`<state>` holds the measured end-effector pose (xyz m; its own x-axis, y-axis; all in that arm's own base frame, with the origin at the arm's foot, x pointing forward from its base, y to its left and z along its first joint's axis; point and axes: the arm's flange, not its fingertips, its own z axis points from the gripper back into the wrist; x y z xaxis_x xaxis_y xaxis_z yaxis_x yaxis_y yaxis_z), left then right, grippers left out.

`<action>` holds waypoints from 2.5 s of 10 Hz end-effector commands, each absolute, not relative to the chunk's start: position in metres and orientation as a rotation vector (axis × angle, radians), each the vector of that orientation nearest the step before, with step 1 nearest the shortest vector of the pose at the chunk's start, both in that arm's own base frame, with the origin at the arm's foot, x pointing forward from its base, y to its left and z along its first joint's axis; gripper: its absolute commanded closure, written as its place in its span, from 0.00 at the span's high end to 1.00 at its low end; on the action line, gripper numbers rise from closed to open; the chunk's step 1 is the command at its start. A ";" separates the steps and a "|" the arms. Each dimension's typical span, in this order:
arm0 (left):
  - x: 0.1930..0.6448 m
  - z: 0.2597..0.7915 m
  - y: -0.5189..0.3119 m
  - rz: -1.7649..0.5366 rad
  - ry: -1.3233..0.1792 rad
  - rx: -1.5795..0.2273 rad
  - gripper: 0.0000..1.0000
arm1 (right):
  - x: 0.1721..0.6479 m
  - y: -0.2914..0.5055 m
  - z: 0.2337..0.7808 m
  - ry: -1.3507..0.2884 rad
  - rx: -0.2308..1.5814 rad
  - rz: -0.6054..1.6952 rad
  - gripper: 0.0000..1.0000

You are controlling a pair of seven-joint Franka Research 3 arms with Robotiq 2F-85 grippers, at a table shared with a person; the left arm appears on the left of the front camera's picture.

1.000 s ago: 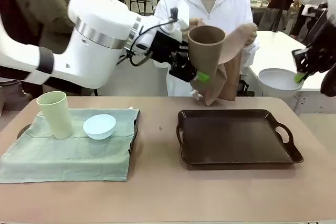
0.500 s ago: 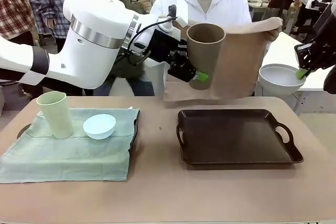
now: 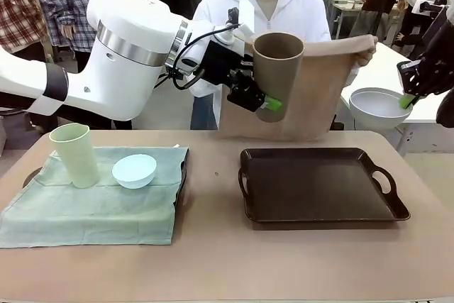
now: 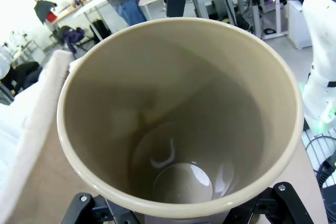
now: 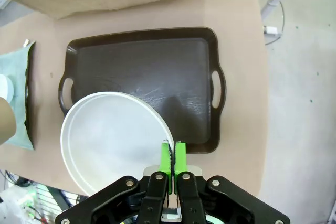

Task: Set up a tray with a mat and arrange the tableware.
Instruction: Place the Picnic Bowl and Reusable plastic cup back onto the Handle tray in front of the human's position.

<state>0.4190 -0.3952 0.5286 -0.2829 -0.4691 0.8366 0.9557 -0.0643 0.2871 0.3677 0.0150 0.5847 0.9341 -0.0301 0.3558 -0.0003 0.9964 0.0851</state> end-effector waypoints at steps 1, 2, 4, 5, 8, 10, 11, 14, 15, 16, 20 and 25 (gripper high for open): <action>0.420 0.533 -0.396 -1.617 -1.044 -0.672 0.00 | 0.368 0.015 0.583 -0.363 0.081 -0.016 0.00; 0.420 0.533 -0.396 -1.617 -1.044 -0.672 0.00 | 0.368 0.015 0.583 -0.363 0.081 -0.016 0.00; 0.420 0.533 -0.396 -1.617 -1.044 -0.672 0.00 | 0.368 0.015 0.583 -0.363 0.081 -0.016 0.00; 0.420 0.533 -0.396 -1.617 -1.044 -0.672 0.00 | 0.368 0.015 0.583 -0.363 0.081 -0.016 0.00; 0.420 0.533 -0.396 -1.617 -1.044 -0.672 0.00 | 0.368 0.015 0.583 -0.363 0.081 -0.016 0.00; 0.420 0.533 -0.396 -1.617 -1.044 -0.672 0.00 | 0.368 0.015 0.583 -0.363 0.081 -0.016 0.00; 0.420 0.533 -0.396 -1.617 -1.044 -0.672 0.00 | 0.368 0.015 0.583 -0.363 0.081 -0.016 0.00; 0.420 0.533 -0.396 -1.617 -1.044 -0.672 0.00 | 0.368 0.015 0.583 -0.363 0.081 -0.016 0.00; 0.420 0.533 -0.396 -1.617 -1.044 -0.672 0.00 | 0.368 0.015 0.583 -0.363 0.081 -0.016 0.00; 0.420 0.533 -0.396 -1.617 -1.044 -0.672 0.00 | 0.368 0.015 0.583 -0.363 0.081 -0.016 0.00; 0.420 0.533 -0.396 -1.617 -1.044 -0.672 0.00 | 0.368 0.015 0.583 -0.363 0.081 -0.016 0.00; 0.420 0.533 -0.396 -1.617 -1.044 -0.672 0.00 | 0.368 0.015 0.583 -0.363 0.081 -0.016 0.00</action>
<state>0.4189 -0.3953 0.5287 -0.2831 -0.4688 0.8367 0.9557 -0.0646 0.2872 0.3677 0.0150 0.5847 0.9341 -0.0301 0.3559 -0.0003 0.9964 0.0851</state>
